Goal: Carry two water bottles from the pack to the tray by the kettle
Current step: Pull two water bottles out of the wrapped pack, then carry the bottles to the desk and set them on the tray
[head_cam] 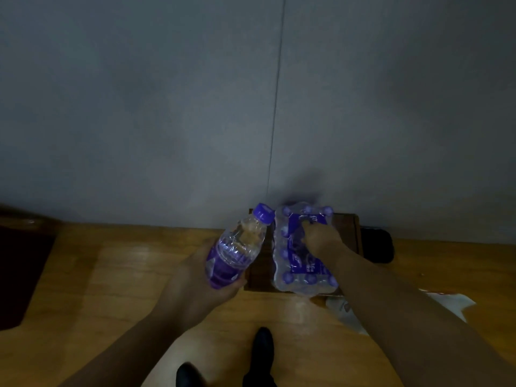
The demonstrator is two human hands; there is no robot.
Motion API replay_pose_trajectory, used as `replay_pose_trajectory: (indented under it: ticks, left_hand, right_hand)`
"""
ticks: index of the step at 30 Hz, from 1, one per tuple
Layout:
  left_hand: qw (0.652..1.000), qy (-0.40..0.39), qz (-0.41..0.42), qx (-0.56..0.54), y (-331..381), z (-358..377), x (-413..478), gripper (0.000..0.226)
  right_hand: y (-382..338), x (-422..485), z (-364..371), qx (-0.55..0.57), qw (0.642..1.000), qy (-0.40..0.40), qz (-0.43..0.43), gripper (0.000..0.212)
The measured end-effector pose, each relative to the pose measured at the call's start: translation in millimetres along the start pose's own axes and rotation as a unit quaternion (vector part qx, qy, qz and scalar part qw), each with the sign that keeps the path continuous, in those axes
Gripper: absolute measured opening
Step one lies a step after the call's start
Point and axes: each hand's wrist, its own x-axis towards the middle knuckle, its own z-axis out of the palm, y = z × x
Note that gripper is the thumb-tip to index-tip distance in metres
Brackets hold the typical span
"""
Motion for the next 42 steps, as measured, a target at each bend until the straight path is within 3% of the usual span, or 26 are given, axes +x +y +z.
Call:
replay_pose_trajectory:
  ticks: [3,8,12,14,18,21,23,27,35,42]
  left_hand:
    - [1.0,0.007,-0.007,0.005,-11,-4,-4,0.076]
    - [0.999,0.026,-0.021,-0.012,-16,-9,-10,0.077]
    - [0.999,0.033,-0.022,-0.026,-8,-15,-18,0.071]
    - [0.998,0.036,-0.024,-0.042,0,-17,-22,0.069]
    - [0.996,0.035,-0.025,-0.081,24,-28,-36,0.068]
    - [0.991,0.033,-0.03,-0.125,41,-41,-50,0.064]
    - [0.986,0.03,-0.031,-0.161,51,-53,-63,0.065]
    - [0.973,0.035,-0.024,-0.227,66,-88,-103,0.064]
    - [0.947,0.115,-0.004,-0.3,26,-196,-250,0.057]
    - [0.926,0.225,0.015,-0.302,-61,-310,-389,0.067]
  right_hand:
    - [-4,11,7,-0.028,0.999,0.021,0.012,0.047]
    - [11,-5,4,-0.057,0.995,0.047,-0.065,0.041]
    - [23,-45,-25,0.055,0.978,0.179,-0.096,0.035]
    - [29,-70,-47,0.157,0.947,0.247,-0.13,0.027]
    - [16,-131,-99,0.356,0.868,0.278,-0.208,0.029]
    - [-22,-178,-127,0.482,0.802,0.274,-0.222,0.041]
    - [-55,-204,-134,0.521,0.779,0.273,-0.218,0.048]
    - [-139,-264,-139,0.624,0.716,0.191,-0.249,0.052]
    - [-332,-387,-107,0.537,0.752,0.114,-0.366,0.046]
    - [-515,-492,-34,0.471,0.748,0.092,-0.457,0.064]
